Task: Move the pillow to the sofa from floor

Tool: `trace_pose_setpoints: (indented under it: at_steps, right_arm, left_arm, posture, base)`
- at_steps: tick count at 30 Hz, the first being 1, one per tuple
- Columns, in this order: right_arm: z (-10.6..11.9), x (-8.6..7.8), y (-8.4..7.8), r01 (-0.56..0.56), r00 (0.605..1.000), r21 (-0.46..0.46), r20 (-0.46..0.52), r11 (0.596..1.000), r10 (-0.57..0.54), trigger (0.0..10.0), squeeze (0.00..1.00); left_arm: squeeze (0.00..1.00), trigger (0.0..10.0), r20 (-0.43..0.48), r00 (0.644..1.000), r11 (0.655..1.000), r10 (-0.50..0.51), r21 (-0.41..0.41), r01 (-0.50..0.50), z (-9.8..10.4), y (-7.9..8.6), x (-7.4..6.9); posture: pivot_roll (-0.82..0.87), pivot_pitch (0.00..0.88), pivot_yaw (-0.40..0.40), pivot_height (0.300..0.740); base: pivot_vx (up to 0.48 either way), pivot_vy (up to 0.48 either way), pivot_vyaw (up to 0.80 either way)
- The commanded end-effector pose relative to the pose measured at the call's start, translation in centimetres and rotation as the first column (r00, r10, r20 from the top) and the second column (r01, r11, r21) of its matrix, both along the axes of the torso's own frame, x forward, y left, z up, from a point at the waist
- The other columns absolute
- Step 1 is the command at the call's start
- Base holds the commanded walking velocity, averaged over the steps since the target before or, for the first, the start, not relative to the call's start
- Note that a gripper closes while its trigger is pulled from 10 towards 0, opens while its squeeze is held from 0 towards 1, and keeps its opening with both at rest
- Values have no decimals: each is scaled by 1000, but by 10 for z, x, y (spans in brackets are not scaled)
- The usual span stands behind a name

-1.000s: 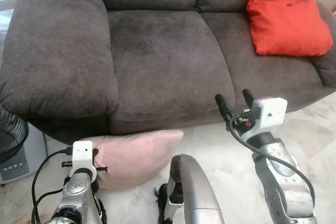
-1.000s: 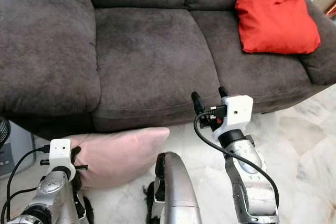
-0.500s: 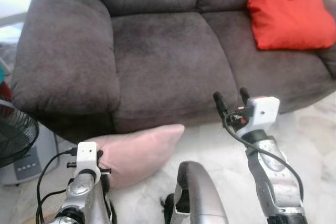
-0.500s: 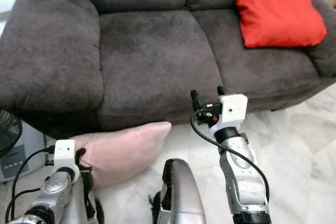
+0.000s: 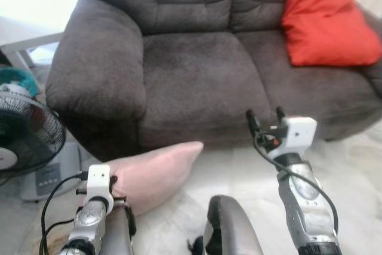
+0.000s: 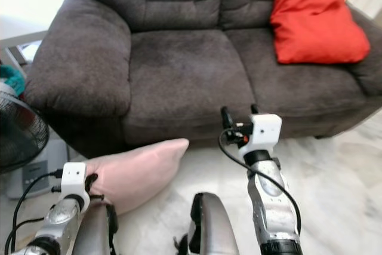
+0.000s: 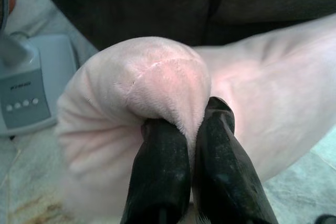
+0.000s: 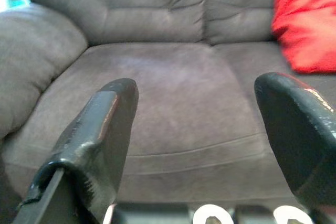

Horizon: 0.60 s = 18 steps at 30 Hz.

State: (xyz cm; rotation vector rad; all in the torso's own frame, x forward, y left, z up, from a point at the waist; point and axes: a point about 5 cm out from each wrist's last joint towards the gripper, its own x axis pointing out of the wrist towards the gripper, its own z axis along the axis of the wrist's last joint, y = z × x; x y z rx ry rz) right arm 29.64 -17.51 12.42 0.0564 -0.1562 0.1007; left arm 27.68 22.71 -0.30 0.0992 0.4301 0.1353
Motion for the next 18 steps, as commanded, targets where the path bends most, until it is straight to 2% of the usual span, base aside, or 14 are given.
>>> trace_pose_setpoints:
  at_steps: [1,11,15,18]
  right_arm:
    - [-4,-1,0,8,1000,-3,-9,1000,-8,10000,0]
    - [-7,1,3,4,1000,9,-10,1000,-4,10000,0]
    - [-8,2,3,4,1000,9,-12,1000,-4,10000,0]
    - [-9,2,4,-2,1000,8,-15,1000,2,10000,0]
  left_arm:
    - [0,10000,43,999,1000,0,28,-1,10,5,8]
    - [0,10000,111,994,999,3,50,-9,22,4,16]
    - [0,10000,202,979,996,-40,86,23,37,2,25]
    - [0,10000,302,948,992,-96,110,65,55,-5,33]
  posture:
    - [59,20,-60,538]
    - [76,32,-67,538]
    - [81,37,-71,538]
    - [86,39,-75,538]
  base:
    - [-285,0,0]
    - [-28,0,0]
    - [0,0,0]
    - [0,0,0]
